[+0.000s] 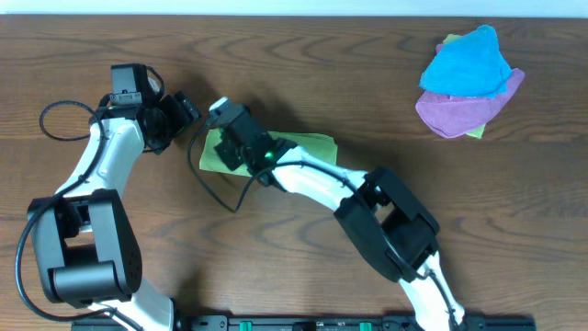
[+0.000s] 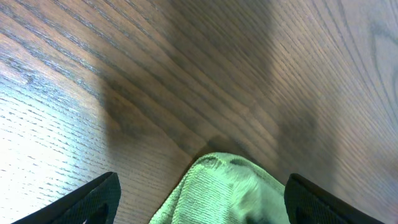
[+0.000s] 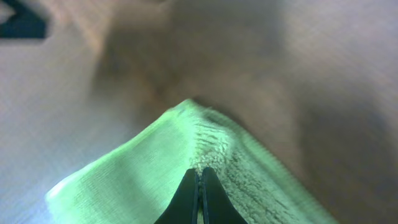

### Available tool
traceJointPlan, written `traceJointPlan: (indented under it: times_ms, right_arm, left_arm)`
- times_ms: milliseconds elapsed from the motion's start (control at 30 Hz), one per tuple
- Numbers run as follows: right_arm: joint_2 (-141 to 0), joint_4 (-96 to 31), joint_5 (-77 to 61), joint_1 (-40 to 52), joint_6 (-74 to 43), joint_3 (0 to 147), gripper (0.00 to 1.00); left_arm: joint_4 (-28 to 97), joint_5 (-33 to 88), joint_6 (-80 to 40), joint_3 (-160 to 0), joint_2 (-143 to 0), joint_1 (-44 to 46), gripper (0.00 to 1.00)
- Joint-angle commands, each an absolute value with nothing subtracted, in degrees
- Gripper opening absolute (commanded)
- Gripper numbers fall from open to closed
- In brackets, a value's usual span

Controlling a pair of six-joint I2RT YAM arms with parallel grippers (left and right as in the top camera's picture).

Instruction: Fold the cloth

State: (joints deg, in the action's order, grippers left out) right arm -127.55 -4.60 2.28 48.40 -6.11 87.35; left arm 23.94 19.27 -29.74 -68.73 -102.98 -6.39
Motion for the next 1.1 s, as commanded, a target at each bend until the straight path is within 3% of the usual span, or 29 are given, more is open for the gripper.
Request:
traceJointPlan:
  times_ms: [0, 167, 467, 700, 833, 867, 933, 1067]
  right_arm:
    - [-125.2, -7.3, 0.6, 50.6, -6.9, 88.2, 0.01]
    - [-123.9, -10.9, 0.5, 52.6, -8.4, 88.2, 0.03]
    - [-118.9, -11.3, 0.5, 54.4, -8.5, 88.2, 0.4]
    - [-116.2, -17.4, 10.9, 54.0, -9.7, 88.2, 0.47]
    - [-114.3, -27.4, 14.5, 51.4, -16.3, 88.2, 0.57]
    - [-113.9, -29.7, 13.3, 50.2, -18.1, 88.2, 0.57]
    - [-113.4, -33.6, 9.6, 47.4, -19.9, 88.1, 0.46]
    - [-111.9, -35.6, 5.6, 42.7, -20.0, 86.9, 0.49]
  left_arm:
    - [23.8, 19.0, -29.4, -69.5, -103.7, -6.7, 0.86]
    - [23.5, 19.0, -29.4, -69.5, -103.7, -6.7, 0.86]
    - [23.3, 19.1, -29.4, -69.5, -103.7, -6.7, 0.86]
    - [23.3, 19.1, -29.4, -69.5, -103.7, -6.7, 0.86]
    - [23.7, 20.4, -28.8, -69.5, -103.7, -7.0, 0.86]
    - [23.8, 21.9, -28.2, -69.5, -103.7, -7.2, 0.87]
    - [24.2, 25.1, -26.9, -69.5, -103.6, -7.6, 0.86]
    - [25.9, 29.4, -24.5, -69.6, -102.9, -8.1, 0.89]
